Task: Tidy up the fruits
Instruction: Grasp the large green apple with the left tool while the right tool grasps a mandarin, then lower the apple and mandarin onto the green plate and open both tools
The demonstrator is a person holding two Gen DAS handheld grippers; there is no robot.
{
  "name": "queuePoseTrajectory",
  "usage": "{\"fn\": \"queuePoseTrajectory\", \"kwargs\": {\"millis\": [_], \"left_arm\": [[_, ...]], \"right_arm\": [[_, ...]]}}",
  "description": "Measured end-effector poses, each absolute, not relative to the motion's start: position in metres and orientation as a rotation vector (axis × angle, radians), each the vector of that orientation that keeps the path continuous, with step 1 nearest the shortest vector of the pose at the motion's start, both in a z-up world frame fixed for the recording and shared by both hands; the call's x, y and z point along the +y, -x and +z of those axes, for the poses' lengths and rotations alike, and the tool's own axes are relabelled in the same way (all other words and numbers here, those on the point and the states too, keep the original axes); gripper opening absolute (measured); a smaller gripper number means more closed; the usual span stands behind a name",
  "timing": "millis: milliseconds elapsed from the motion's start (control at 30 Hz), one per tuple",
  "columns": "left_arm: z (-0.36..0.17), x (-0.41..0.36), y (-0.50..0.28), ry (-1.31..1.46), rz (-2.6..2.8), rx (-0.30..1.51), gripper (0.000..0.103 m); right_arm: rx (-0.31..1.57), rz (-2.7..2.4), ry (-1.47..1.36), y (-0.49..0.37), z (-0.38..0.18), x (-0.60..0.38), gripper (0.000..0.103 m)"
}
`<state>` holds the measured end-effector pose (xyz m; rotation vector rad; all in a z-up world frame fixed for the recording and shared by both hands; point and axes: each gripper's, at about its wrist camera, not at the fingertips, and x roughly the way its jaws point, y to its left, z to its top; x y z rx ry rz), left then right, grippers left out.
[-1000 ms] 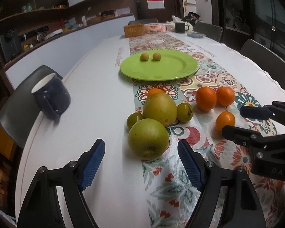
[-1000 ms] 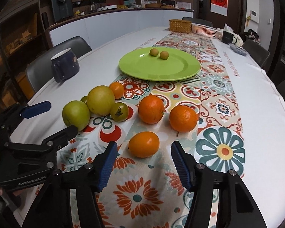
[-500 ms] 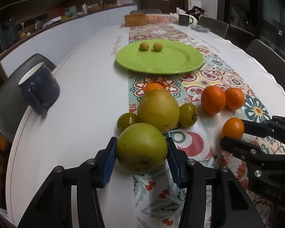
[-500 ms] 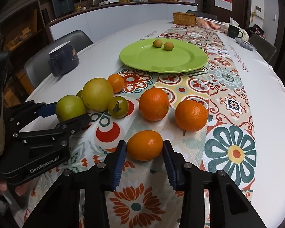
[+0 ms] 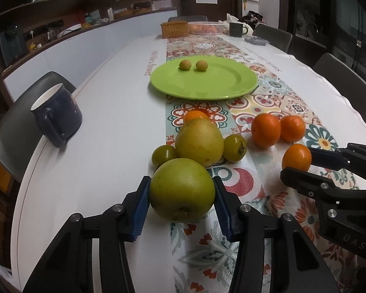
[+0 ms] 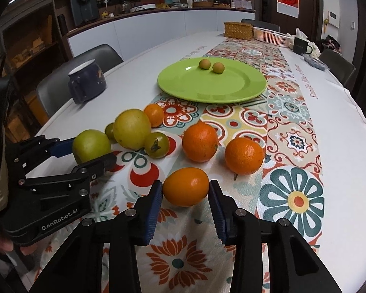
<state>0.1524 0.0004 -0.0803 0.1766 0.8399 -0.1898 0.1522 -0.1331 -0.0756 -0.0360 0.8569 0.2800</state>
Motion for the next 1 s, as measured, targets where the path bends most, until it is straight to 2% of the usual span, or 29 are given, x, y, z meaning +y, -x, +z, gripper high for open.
{"fn": "queuePoseTrajectory", "kwargs": {"millis": [600, 1000], "left_arm": [[-0.018, -0.011, -0.143, -0.144, -0.203, 0.733, 0.049], [0.012, -0.024, -0.187, -0.153, -0.213, 0.699, 0.049]], "right_arm": [[0.705, 0.279, 0.025, -0.15, -0.01, -0.151, 0.04], [0.665, 0.295, 0.034, -0.202, 0.021, -0.158, 0.04]]}}
